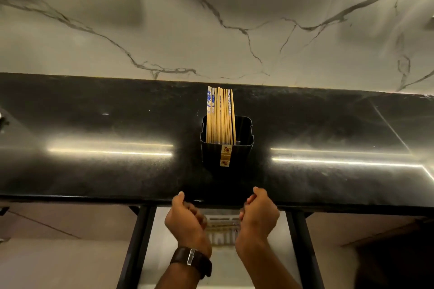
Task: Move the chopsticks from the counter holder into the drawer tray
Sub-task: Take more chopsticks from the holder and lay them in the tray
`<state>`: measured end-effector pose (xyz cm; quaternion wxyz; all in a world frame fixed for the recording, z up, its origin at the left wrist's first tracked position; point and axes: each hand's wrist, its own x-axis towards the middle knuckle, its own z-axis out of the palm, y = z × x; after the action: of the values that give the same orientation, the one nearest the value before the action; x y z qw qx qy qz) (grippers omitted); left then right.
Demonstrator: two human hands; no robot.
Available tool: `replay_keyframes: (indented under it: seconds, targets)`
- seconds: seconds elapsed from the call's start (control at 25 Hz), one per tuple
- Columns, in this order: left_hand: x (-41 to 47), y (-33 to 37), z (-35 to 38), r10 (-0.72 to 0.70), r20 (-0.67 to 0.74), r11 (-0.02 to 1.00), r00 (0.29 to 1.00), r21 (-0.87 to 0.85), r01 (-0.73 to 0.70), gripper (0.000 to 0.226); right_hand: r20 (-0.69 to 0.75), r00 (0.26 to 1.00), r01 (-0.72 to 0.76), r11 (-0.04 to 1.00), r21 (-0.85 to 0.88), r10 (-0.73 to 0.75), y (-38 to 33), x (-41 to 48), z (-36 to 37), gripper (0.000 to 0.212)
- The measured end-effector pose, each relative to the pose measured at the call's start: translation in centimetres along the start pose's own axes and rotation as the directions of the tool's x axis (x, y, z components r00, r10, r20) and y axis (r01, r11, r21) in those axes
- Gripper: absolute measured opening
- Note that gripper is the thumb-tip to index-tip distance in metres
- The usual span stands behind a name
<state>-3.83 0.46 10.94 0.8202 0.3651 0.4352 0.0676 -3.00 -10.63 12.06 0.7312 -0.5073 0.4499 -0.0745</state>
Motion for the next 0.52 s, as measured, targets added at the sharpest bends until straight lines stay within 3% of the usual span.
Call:
replay_keyframes:
  seconds: [0.24,0.4,0.52]
  targets:
    - [-1.4,5.7,6.7,0.217,0.361,0.963,0.907,0.072,-0.259,0.043,0.242,0.876,0.42,0.906,0.044,-0.417,-7.6,-0.2,6.0,0.029]
    - [-0.2,9.2,11.5,0.279,0.446,0.93,0.851,0.095,-0.355,0.036,0.324,0.769,0.62,0.766,-0.17,-0.551,-12.2,2.8,10.8,0.005]
    - [1.4,10.6,14.5,0.2,0.488,0.948,0.85,0.123,-0.294,0.036,0.408,0.699,0.715,0.56,-0.418,-0.588,-14.5,5.8,13.8,0.032]
